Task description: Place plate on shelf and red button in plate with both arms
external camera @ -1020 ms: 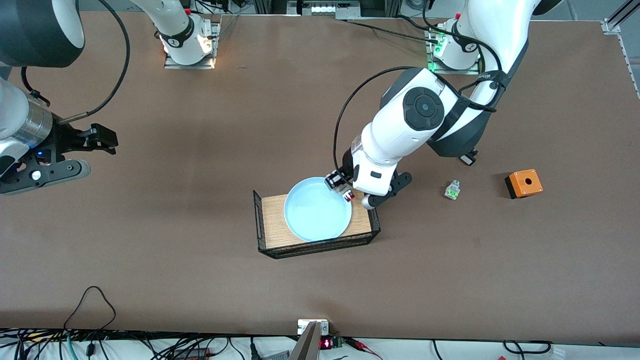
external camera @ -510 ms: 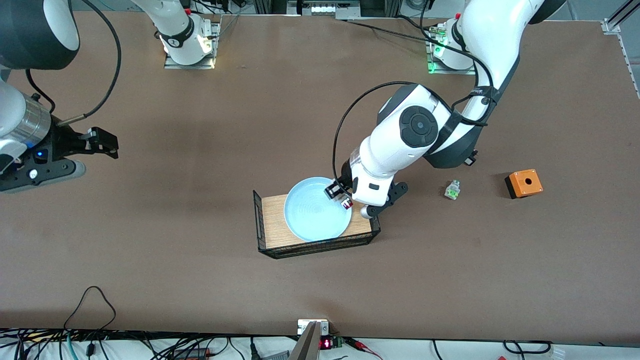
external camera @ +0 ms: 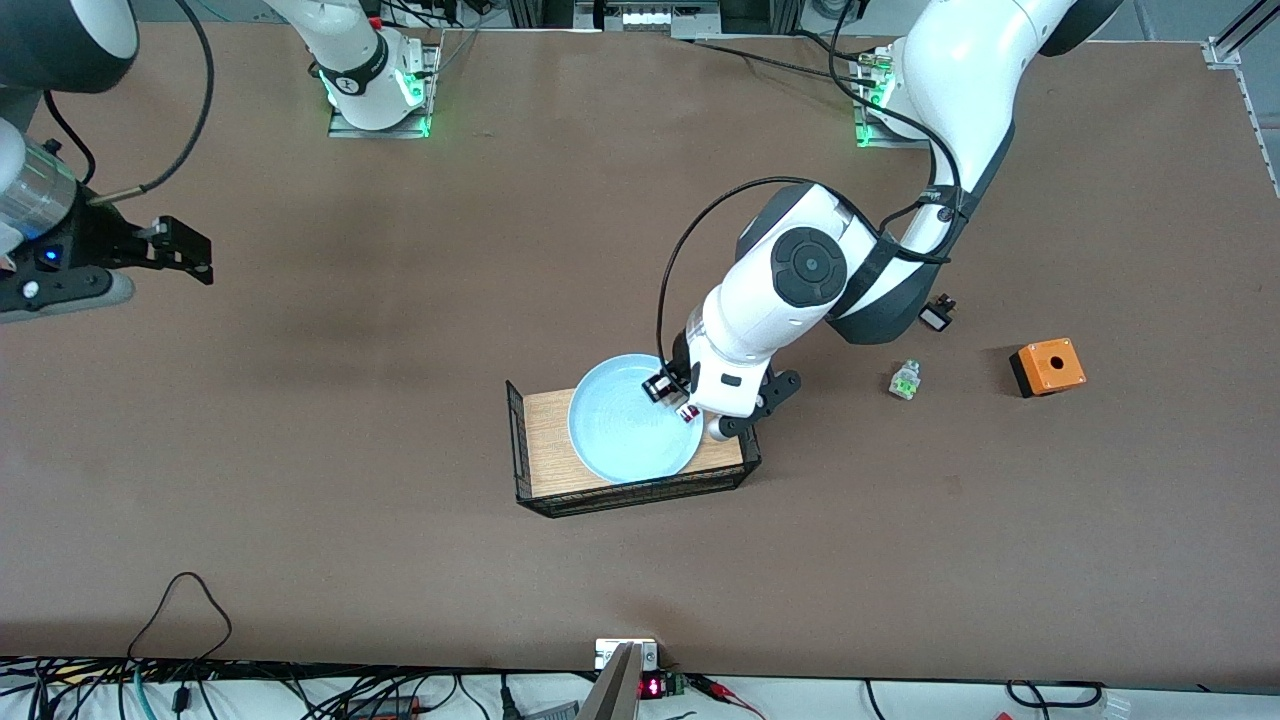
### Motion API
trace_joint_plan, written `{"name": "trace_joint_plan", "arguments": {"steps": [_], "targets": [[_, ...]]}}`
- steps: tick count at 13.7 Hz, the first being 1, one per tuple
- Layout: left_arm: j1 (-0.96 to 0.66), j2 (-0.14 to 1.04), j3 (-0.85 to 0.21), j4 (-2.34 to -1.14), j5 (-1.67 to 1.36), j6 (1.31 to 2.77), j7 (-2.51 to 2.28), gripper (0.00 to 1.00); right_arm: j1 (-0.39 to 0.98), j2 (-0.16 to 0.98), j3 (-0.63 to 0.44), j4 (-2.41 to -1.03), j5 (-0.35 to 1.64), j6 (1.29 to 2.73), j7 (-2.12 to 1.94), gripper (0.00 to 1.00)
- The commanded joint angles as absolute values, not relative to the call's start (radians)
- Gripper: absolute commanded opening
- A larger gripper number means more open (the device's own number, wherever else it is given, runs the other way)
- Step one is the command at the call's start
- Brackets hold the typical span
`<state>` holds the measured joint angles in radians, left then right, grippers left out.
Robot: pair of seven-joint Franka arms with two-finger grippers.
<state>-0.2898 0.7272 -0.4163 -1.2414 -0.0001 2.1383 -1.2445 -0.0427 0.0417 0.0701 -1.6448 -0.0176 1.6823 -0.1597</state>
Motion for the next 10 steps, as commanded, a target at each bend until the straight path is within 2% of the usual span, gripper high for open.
{"name": "trace_joint_plan", "arguments": {"steps": [1,5,6,7,8,10], "targets": [[-0.31,0.752,-0.402,-1.201,0.0,2.154,-1.247,0.0,-0.135,-0.021,0.081,-1.71,0.07,1.701,-0.179,1.0],[-0.308,0.753,-0.4,-1.203,0.0,2.154,-1.247,0.01,-0.129,-0.018,0.081,-1.704,0.055,1.703,-0.179,1.0],[-0.308,0.752,-0.4,-1.203,0.0,2.154,-1.247,0.1,-0.126,-0.02,0.087,-1.7,0.029,1.688,-0.181,1.0],[-0.307,0.75,-0.402,-1.203,0.0,2.154,-1.238,0.58,-0.115,-0.02,0.094,-1.695,-0.016,1.657,-0.179,1.0],[-0.31,0.75,-0.4,-1.203,0.03,2.154,-1.223,0.99,-0.106,-0.02,0.1,-1.686,-0.055,1.652,-0.181,1.0],[-0.324,0.75,-0.405,-1.201,0.168,2.154,-1.218,1.0,-0.107,-0.014,0.1,-1.681,-0.061,1.644,-0.183,1.0]]}}
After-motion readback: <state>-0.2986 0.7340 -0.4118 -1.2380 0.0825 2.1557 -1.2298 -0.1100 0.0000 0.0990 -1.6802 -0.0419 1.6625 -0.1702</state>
